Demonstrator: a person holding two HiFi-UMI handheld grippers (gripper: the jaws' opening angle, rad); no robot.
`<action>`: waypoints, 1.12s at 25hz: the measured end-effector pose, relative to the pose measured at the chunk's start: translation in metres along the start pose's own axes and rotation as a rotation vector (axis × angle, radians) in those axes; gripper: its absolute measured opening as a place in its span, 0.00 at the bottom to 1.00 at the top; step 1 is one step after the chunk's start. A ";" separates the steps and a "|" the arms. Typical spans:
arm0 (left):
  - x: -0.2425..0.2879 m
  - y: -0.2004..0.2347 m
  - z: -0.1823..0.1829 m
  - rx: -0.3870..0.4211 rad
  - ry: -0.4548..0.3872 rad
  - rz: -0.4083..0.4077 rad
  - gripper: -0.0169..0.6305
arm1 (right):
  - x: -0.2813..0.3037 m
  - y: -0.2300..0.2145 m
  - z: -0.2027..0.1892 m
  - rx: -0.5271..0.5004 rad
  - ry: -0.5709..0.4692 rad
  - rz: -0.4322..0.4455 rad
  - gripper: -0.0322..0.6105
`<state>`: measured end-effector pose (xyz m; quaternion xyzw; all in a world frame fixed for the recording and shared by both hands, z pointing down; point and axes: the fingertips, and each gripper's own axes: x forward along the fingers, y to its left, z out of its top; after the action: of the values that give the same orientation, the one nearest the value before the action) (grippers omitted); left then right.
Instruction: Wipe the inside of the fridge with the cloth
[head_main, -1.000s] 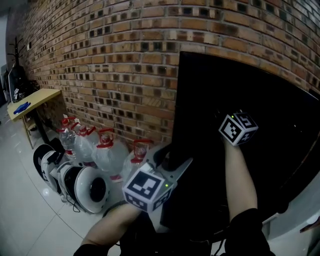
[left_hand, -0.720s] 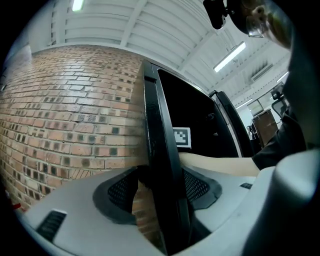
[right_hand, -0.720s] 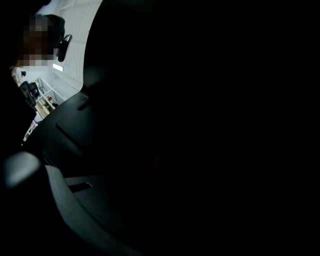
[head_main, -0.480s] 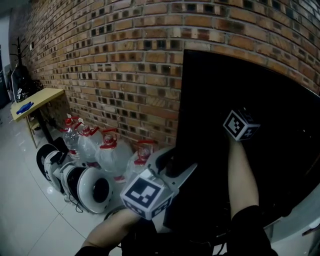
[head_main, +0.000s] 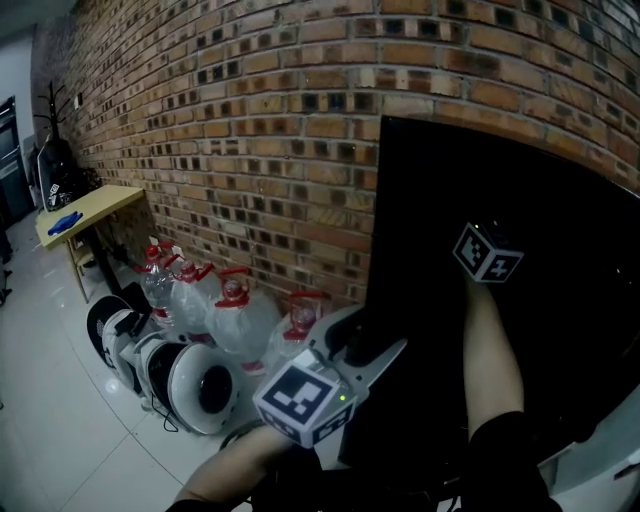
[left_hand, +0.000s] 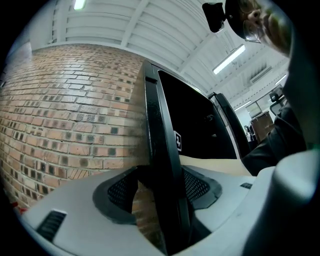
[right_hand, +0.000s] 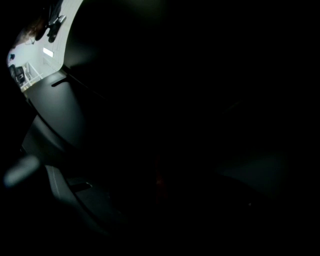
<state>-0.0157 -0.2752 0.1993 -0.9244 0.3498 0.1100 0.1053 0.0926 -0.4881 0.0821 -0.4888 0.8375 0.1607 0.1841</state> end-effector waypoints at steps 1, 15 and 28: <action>-0.001 -0.001 0.000 -0.008 0.005 -0.001 0.44 | 0.001 -0.002 -0.001 -0.002 0.005 -0.007 0.16; -0.007 -0.006 -0.006 0.071 0.017 0.015 0.44 | -0.097 0.033 0.029 0.182 -0.077 0.107 0.16; -0.017 -0.004 -0.011 -0.089 -0.056 0.037 0.45 | -0.173 0.172 0.039 0.033 -0.063 0.428 0.16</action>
<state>-0.0243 -0.2648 0.2146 -0.9181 0.3585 0.1531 0.0718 0.0263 -0.2588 0.1436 -0.2914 0.9185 0.1977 0.1800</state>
